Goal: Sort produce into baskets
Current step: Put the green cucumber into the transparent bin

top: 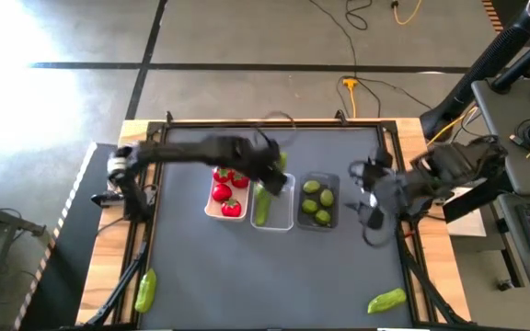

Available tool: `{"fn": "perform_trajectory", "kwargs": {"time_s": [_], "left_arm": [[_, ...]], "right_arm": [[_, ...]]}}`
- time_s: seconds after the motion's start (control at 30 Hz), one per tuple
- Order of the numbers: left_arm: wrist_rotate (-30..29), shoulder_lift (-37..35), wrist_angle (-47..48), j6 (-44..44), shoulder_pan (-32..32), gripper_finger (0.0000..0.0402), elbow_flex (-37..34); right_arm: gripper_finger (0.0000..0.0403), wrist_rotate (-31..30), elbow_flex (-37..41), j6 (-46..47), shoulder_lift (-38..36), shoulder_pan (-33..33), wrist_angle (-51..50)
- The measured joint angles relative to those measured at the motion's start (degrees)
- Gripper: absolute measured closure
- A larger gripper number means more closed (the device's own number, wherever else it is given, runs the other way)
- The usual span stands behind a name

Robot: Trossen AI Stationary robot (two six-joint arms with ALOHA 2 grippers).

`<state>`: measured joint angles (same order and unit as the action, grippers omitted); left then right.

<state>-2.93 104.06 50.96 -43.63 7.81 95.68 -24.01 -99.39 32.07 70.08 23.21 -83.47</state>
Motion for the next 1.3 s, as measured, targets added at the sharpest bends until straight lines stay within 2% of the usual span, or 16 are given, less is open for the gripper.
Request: {"fn": "perform_trajectory", "kwargs": {"time_s": [0.1,0.17,0.33,0.43,0.6,0.77,0.97,1.07,1.17,1.3], "left_arm": [[-3.66,6.86,0.12,-9.03,-4.86,0.03,6.86],[-4.19,12.08,2.32,-13.09,-5.97,0.03,11.49],[-4.8,22.97,15.18,-19.27,-6.08,0.03,21.23],[-5.06,25.84,22.03,-21.71,-5.9,0.03,24.83],[-2.35,27.33,19.99,-25.26,-6.15,0.0297,26.49],[-1.05,27.38,20.15,-26.8,-6.16,0.0287,25.25],[0.82,27.38,16.79,-27.41,-5.85,0.0281,22.94],[1.11,27.38,12.24,-27.22,-5.87,0.0265,22.53],[1.15,27.38,11.84,-27.35,-5.87,0.0239,22.93],[1.14,27.29,13.91,-27.28,-5.87,0.0199,23.97]], "right_arm": [[0.0035,-0.41,1.29,3.11,0.0,6.68,-0.56],[0.0035,-1.22,2.3,5.76,0.04,11.26,-0.42],[0.0035,-1.49,4.53,17.97,0.29,22.34,-0.44],[0.0035,-2.5,6.24,27.8,0.69,30.18,-0.28],[0.0035,-8.4,9.42,40.99,2.39,40.02,-0.27],[0.0035,-9.13,11.03,47.81,4.3,43.31,-0.21],[0.0035,-8.71,11.78,48.02,7.62,45.21,-0.16],[0.0035,-3.24,11.78,44.55,9.7,45.54,1.27],[0.0035,3.53,11.78,40.99,11.88,45.56,3.31],[0.0035,6.45,11.78,38.47,14.35,45.56,5.68]]}}
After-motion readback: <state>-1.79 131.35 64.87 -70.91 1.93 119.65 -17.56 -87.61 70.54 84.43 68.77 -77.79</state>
